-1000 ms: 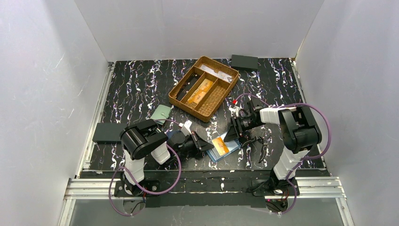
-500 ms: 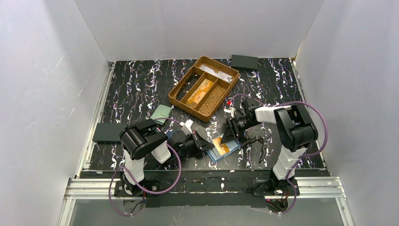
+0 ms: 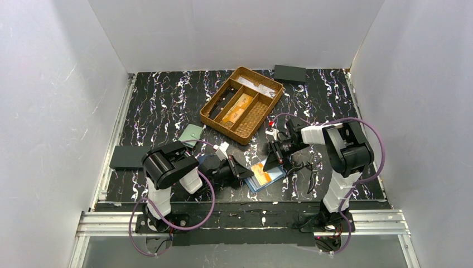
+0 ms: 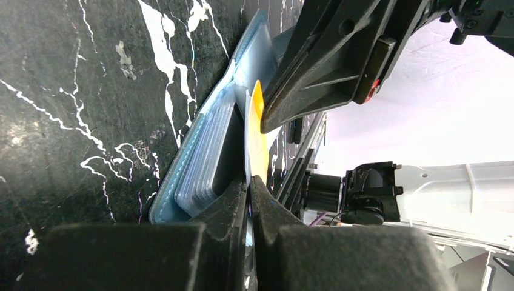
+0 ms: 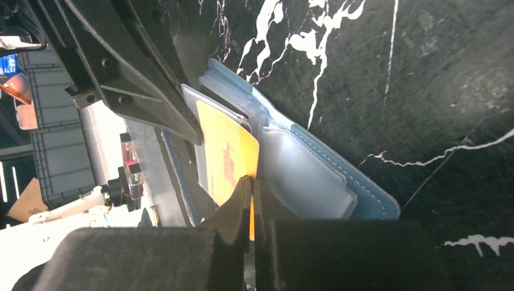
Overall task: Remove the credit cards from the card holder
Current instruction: Remove the credit card from the card holder, then place the credit card in the storage box, then remove the credit card from the card holder.
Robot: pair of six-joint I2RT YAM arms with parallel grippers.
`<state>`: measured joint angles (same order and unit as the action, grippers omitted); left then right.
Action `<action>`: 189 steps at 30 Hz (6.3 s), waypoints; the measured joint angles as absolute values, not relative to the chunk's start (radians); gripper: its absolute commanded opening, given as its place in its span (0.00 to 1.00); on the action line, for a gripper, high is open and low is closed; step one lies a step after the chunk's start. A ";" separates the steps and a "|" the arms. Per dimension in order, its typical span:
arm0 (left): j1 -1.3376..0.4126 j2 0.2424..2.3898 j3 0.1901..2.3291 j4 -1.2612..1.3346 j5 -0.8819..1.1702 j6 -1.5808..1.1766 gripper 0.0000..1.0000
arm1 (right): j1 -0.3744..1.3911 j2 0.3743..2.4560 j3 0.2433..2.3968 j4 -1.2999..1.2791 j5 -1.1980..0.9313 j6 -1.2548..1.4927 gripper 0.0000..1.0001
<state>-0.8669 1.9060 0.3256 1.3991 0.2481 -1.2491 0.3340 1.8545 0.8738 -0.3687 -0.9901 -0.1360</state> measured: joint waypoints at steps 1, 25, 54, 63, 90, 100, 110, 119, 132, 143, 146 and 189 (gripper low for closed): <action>-0.867 1.906 0.324 1.399 0.247 -1.250 0.00 | 0.334 1.855 0.879 -0.379 -0.994 -0.141 0.01; -0.867 1.567 0.257 1.087 0.155 -1.202 0.39 | 0.187 1.647 0.922 -0.612 -0.978 -0.419 0.01; -0.680 0.730 0.531 0.057 -0.116 -0.615 0.98 | 0.200 1.780 1.432 -0.367 -1.044 0.040 0.01; -0.626 0.776 0.546 0.051 -0.112 -0.587 0.98 | 0.335 2.027 1.647 -0.073 -0.818 0.479 0.01; -0.611 0.595 0.478 0.015 -0.107 -0.705 0.98 | 0.426 2.168 1.695 -0.103 -0.270 0.690 0.43; -0.705 0.710 0.474 0.004 0.218 -0.971 0.96 | 0.296 1.524 1.448 -0.610 -0.867 -0.323 0.58; -0.979 0.851 0.478 0.016 0.072 -0.990 0.98 | 0.273 1.066 0.947 -0.759 -0.792 -0.630 0.68; -1.076 0.963 0.546 0.023 -0.043 -0.990 0.98 | 0.230 0.963 0.831 -0.685 -0.792 -0.655 0.69; -1.109 0.966 0.541 0.057 -0.118 -1.083 0.98 | 0.229 0.937 0.801 -0.625 -0.811 -0.643 0.71; -1.109 0.954 0.531 0.072 -0.122 -1.137 0.98 | 0.229 0.964 0.791 -0.618 -0.833 -0.640 0.70; -1.109 0.956 0.531 0.075 -0.121 -1.147 0.98 | 0.229 0.990 0.791 -0.619 -0.847 -0.646 0.70; -1.110 1.441 0.527 0.346 -0.185 -1.387 0.08 | 0.519 1.409 0.787 -0.390 -0.578 -0.369 0.24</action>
<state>-1.1095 1.4414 0.5274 0.3458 -0.1848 -1.3872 0.5194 1.4094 0.7868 -0.3901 -0.5781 -0.3695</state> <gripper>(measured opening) 0.084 0.248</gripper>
